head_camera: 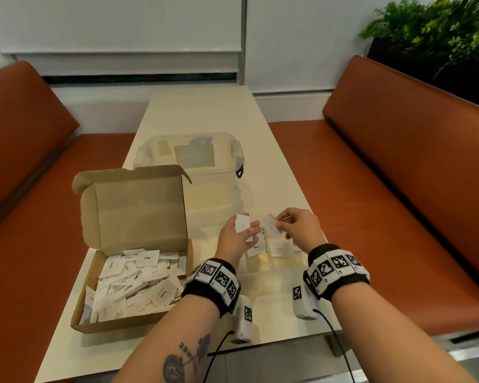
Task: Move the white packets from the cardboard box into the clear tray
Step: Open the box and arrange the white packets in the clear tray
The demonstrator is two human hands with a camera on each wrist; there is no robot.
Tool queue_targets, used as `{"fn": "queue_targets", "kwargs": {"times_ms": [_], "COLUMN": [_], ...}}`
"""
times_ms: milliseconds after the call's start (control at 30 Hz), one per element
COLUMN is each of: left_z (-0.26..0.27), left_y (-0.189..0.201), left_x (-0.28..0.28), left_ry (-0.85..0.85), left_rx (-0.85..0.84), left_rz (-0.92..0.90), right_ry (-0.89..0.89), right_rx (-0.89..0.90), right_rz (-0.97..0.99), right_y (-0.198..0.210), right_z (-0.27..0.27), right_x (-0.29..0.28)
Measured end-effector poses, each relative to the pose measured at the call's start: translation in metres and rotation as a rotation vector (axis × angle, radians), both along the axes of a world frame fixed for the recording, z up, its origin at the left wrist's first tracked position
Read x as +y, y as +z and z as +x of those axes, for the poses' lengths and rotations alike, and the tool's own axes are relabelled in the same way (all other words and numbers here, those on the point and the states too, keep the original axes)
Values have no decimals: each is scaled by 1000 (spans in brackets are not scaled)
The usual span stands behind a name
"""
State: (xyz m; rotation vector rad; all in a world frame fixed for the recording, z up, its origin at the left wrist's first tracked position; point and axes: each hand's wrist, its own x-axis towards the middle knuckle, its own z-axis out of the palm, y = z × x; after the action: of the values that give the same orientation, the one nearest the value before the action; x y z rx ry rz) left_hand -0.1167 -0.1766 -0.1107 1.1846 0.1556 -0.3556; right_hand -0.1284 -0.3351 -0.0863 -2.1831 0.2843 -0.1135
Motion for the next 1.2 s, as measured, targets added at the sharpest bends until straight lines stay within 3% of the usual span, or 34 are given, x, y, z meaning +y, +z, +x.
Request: {"fn": "queue_targets", "kwargs": {"times_ms": [133,300,600,1200], "left_z": [0,-2,-3,-1], "left_y": [-2,-5,-7,-11], "left_x": [1,0,6,7], "left_ry": [9,14,29,37], "left_rx": [8,19,16,15], "left_rz": [-3,-5,26,27], "right_ry": [106,200,189,267], "right_rx": [151,260,174,153], "right_rz": [-378,-527,-602,-694], "right_y": [-3,-20,-49,-48], "right_z": [-1,-3,-8,-5], "right_x": [-14,-7,-3,2]}}
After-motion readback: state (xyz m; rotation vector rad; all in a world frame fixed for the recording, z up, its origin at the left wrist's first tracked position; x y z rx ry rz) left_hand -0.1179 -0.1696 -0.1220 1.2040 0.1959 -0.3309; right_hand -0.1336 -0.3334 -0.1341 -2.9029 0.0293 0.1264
